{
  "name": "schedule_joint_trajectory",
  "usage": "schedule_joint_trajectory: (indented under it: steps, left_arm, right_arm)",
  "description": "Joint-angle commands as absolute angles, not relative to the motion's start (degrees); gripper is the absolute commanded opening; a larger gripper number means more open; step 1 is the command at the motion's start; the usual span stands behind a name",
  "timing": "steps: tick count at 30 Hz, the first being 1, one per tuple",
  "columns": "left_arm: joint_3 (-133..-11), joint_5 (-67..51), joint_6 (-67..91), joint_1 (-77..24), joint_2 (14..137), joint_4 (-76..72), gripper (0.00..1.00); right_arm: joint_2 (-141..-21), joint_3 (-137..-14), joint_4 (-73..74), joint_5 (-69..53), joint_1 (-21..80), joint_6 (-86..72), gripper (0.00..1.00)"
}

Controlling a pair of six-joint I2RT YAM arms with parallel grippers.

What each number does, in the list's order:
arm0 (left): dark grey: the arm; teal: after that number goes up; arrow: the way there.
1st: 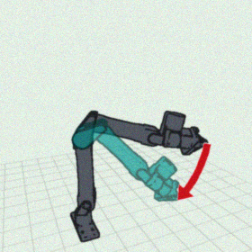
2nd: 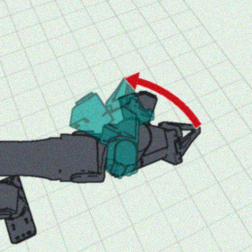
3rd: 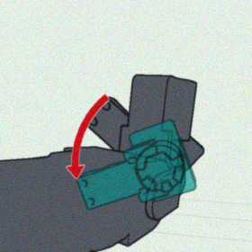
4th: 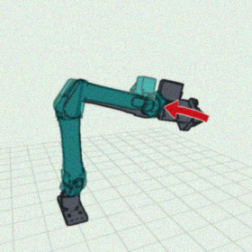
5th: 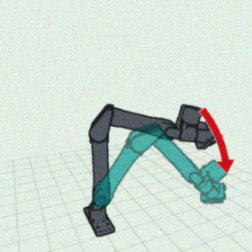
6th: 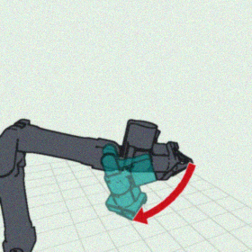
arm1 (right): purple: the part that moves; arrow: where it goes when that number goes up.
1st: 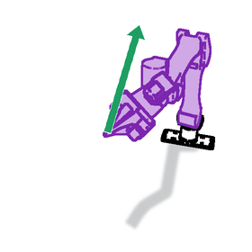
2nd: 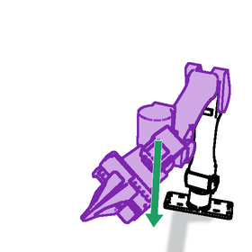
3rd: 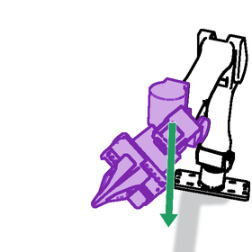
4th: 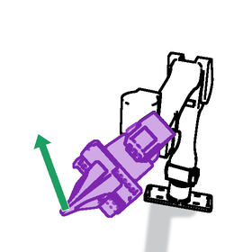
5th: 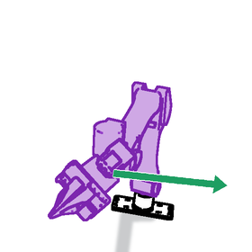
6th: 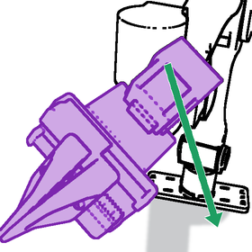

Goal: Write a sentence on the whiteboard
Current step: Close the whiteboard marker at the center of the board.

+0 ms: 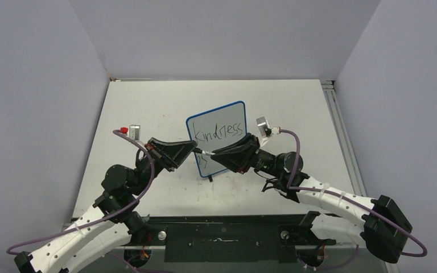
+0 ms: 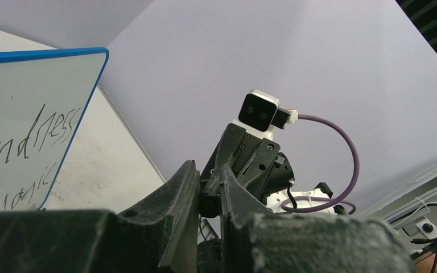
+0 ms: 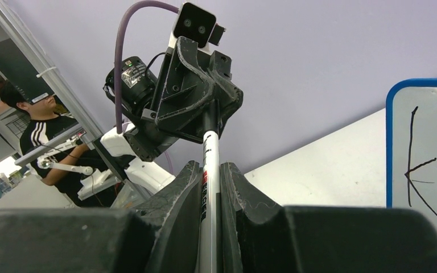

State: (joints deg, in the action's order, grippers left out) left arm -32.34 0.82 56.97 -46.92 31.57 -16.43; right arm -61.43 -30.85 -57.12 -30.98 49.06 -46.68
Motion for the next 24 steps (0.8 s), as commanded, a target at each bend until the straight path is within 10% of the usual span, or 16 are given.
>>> schedule_joint_trajectory:
  steps: [1, 24]
  left_arm:
    - [-30.50, -8.27, 58.36, -48.84, 32.43, -14.21, 0.00]
    - [-29.00, -5.66, 58.14, -54.81, 33.92, -16.27, 0.00]
  right_arm:
    - [-63.78, -36.03, -62.97, -28.27, 49.16, -44.71, 0.05]
    - [-66.01, -37.87, -63.37, -27.14, 49.56, -44.02, 0.05]
